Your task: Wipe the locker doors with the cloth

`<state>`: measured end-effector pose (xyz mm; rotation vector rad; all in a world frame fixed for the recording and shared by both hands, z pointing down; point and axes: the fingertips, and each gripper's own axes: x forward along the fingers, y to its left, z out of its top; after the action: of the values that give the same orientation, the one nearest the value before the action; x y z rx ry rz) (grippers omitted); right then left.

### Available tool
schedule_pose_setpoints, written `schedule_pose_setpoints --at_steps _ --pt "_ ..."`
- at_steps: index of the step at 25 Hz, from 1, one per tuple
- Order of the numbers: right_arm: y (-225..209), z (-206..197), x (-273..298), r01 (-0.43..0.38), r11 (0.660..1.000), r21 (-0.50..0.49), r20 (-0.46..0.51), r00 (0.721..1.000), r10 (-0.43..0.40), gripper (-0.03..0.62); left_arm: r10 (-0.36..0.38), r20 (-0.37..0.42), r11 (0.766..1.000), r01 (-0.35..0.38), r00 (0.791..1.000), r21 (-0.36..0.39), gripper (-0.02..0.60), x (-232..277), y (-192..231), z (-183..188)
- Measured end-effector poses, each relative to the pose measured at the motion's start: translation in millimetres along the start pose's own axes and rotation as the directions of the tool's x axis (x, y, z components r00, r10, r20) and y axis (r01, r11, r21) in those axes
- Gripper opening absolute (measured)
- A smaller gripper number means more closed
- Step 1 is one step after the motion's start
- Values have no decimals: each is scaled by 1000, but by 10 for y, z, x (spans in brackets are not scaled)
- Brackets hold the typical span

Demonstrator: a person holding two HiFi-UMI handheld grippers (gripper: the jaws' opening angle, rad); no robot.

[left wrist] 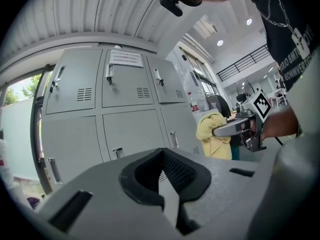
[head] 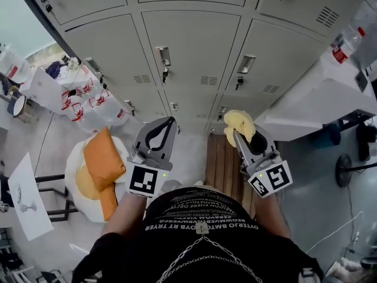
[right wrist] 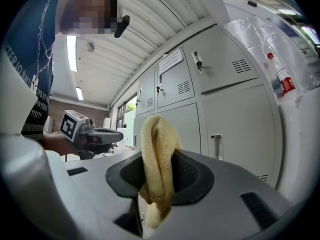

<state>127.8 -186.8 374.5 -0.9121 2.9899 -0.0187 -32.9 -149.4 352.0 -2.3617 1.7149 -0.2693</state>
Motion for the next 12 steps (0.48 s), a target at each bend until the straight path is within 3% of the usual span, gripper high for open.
schedule_pose_setpoints --at_steps 7,12 --pt "-44 81 358 -59 998 -9 24 998 60 109 46 -50 999 -47 998 -16 6 8 195 -160" --pt "1 218 642 -100 995 -8 54 994 100 109 28 -48 999 -29 998 -21 6 214 325 -207"
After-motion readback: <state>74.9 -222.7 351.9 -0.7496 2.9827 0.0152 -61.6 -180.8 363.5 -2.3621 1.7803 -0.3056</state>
